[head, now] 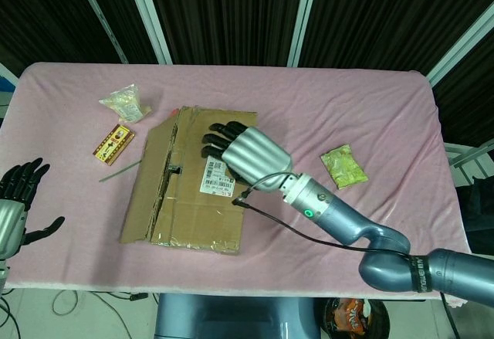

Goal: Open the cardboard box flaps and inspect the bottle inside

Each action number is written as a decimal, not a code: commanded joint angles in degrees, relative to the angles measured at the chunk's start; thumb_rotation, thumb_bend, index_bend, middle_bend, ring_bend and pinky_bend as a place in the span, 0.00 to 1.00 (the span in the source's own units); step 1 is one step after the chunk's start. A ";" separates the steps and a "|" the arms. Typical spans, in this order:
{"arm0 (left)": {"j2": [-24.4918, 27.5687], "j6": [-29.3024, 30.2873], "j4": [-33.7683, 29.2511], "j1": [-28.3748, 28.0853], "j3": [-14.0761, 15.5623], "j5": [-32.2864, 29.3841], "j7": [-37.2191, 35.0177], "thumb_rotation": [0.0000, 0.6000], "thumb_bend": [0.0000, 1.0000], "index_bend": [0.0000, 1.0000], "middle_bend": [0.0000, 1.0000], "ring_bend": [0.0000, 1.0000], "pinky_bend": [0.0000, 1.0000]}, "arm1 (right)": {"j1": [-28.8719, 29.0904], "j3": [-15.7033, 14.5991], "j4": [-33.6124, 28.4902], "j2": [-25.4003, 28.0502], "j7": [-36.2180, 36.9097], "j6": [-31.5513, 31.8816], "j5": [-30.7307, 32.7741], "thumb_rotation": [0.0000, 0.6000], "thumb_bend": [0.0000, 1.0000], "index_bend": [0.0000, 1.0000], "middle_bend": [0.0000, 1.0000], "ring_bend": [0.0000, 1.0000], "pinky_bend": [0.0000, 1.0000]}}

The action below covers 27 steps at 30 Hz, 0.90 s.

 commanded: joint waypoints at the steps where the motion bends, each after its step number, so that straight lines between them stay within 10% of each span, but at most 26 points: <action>1: -0.06 -0.42 0.33 -0.05 0.05 0.15 -0.18 1.00 0.15 0.00 0.03 0.01 0.05 | 4.07 -0.64 1.88 -3.67 -2.00 -2.59 1.21 1.00 1.00 0.34 0.27 0.18 0.27; 27: -0.15 -2.40 1.57 -0.03 -1.15 -0.52 -3.92 1.00 0.15 0.00 0.03 0.01 0.05 | 17.64 -7.82 15.49 -21.08 -14.07 -4.47 8.15 1.00 1.00 0.45 0.28 0.18 0.27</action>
